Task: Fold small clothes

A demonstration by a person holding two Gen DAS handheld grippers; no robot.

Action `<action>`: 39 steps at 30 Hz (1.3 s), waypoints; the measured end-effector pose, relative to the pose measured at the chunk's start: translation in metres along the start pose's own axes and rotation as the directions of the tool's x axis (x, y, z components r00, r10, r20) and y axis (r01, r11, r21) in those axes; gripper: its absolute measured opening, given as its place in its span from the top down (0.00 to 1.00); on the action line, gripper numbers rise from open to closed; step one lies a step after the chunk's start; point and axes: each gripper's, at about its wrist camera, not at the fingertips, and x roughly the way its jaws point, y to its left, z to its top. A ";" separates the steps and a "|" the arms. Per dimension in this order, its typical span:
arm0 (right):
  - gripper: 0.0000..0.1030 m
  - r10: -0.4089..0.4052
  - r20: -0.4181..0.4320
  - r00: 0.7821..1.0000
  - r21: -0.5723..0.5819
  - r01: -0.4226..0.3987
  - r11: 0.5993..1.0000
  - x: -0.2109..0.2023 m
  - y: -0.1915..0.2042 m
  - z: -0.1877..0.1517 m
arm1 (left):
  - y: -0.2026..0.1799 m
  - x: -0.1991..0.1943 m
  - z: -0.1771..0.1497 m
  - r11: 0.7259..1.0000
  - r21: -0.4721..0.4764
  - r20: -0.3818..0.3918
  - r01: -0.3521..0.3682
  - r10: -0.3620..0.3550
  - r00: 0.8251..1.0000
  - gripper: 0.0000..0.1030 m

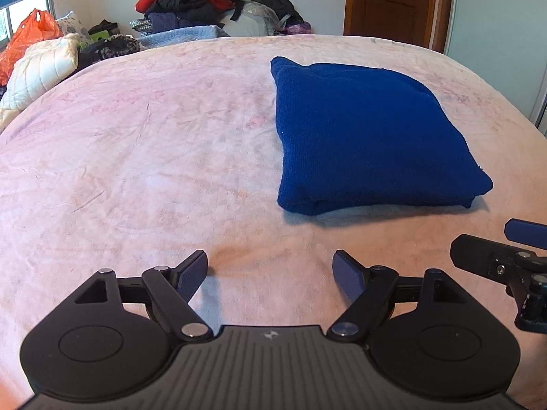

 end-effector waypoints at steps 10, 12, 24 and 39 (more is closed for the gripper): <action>0.03 -0.040 -0.008 0.999 -0.048 0.040 0.998 0.002 0.009 -0.006 | 0.002 0.000 -0.006 1.000 0.000 0.000 -0.006 0.006 1.000 0.17; 0.03 -0.050 -0.009 0.999 -0.049 0.050 0.998 0.003 0.009 -0.007 | 0.002 0.000 -0.008 1.000 -0.003 0.005 -0.010 0.010 1.000 0.17; 0.01 -0.082 -0.025 0.996 -0.056 0.080 0.995 0.008 0.008 -0.009 | 0.002 -0.002 -0.014 1.000 0.000 0.030 -0.015 0.015 0.999 0.16; 0.01 -0.097 -0.022 0.995 -0.050 0.096 0.994 0.008 0.007 -0.008 | 0.009 0.001 -0.015 0.999 -0.042 0.044 -0.015 0.017 0.999 0.13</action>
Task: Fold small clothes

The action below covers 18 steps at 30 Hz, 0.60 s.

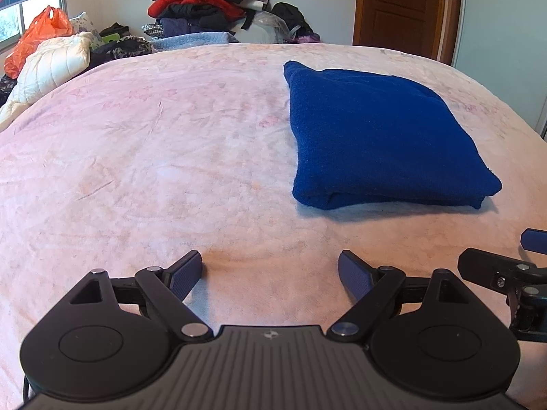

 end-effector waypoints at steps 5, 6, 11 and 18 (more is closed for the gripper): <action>0.01 0.014 0.003 1.000 0.001 -0.014 1.000 0.000 0.001 0.000 | 0.001 0.001 0.001 1.000 -0.001 -0.001 -0.003 0.003 1.000 0.10; 0.01 0.018 0.002 1.000 0.001 -0.018 1.000 0.000 0.001 0.000 | 0.001 0.001 0.001 1.000 0.000 -0.001 -0.003 0.003 1.000 0.10; 0.01 0.018 -0.007 1.000 0.009 -0.018 1.000 0.001 0.000 0.000 | 0.000 0.004 0.000 1.000 0.005 -0.013 -0.003 0.003 1.000 0.04; 0.01 0.003 -0.017 1.000 0.001 -0.003 1.000 0.002 0.000 -0.001 | 0.001 0.005 0.001 1.000 -0.001 -0.020 -0.002 0.002 1.000 0.03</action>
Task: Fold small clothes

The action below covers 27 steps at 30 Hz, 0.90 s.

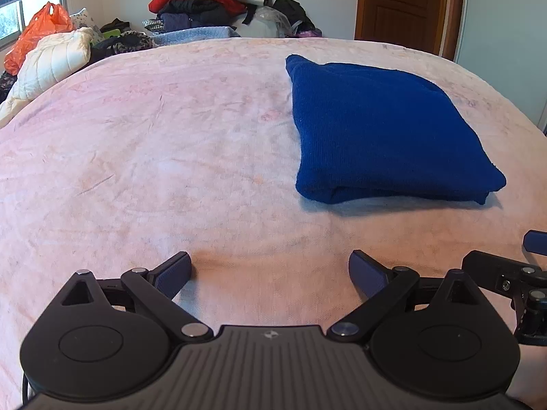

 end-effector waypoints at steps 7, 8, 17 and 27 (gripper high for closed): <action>0.01 -0.009 0.006 1.000 -0.019 0.009 1.000 -0.002 0.002 0.000 | 0.000 -0.001 0.001 1.000 0.001 -0.010 0.001 -0.001 1.000 0.03; 0.01 -0.009 0.007 1.000 -0.019 0.009 1.000 -0.002 0.002 0.000 | 0.000 -0.001 0.001 1.000 0.000 -0.011 0.002 -0.002 1.000 0.03; 0.01 -0.010 0.011 1.000 -0.020 0.010 1.000 -0.004 0.002 0.002 | 0.001 -0.002 0.002 1.000 -0.006 -0.013 0.008 -0.008 1.000 0.03; 0.01 -0.011 0.027 1.000 -0.017 0.012 1.000 -0.008 0.000 0.004 | 0.000 -0.011 0.006 1.000 0.003 0.011 0.002 -0.002 1.000 0.03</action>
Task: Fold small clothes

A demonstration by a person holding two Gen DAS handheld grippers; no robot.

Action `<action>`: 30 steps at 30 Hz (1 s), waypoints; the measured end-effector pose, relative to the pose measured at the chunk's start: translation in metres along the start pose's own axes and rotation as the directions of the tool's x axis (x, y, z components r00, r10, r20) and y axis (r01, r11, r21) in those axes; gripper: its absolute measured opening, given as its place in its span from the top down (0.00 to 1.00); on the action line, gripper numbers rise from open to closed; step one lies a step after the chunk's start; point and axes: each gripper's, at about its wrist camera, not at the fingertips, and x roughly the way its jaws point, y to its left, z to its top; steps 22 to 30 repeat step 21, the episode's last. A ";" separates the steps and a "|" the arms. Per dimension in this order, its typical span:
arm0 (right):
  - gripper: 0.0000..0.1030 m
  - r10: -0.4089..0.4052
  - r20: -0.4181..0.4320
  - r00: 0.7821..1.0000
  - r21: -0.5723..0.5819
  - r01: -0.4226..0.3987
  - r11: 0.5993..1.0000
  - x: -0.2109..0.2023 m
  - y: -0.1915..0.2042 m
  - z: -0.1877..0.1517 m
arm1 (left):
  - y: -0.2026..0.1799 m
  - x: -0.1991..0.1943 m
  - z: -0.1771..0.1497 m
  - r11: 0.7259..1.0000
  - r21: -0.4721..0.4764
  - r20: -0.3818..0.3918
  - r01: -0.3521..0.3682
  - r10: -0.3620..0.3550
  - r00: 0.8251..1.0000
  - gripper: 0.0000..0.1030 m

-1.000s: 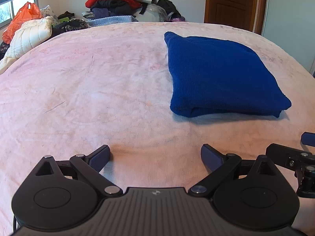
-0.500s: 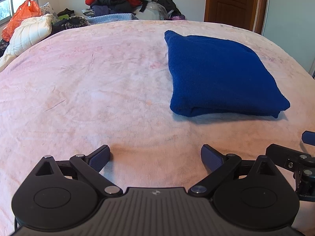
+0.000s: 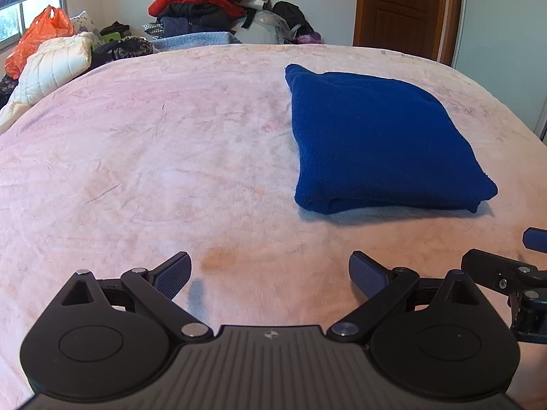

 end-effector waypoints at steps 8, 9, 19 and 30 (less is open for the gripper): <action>0.01 0.006 -0.004 1.000 0.002 -0.006 1.000 0.001 0.000 -0.001 | 0.000 0.000 0.001 1.000 -0.001 -0.009 0.002 -0.002 1.000 0.03; 0.01 0.006 -0.004 1.000 0.002 -0.006 1.000 0.001 0.001 -0.001 | 0.000 0.001 0.001 1.000 -0.001 -0.010 0.003 -0.004 1.000 0.03; 0.01 0.021 -0.004 1.000 0.019 -0.021 1.000 0.002 -0.001 -0.002 | -0.001 -0.003 0.000 1.000 0.023 0.020 0.005 -0.005 1.000 0.03; 0.01 0.030 -0.002 1.000 0.028 -0.030 0.999 0.002 -0.004 -0.003 | 0.001 -0.004 0.002 1.000 0.031 0.029 0.003 -0.004 1.000 0.03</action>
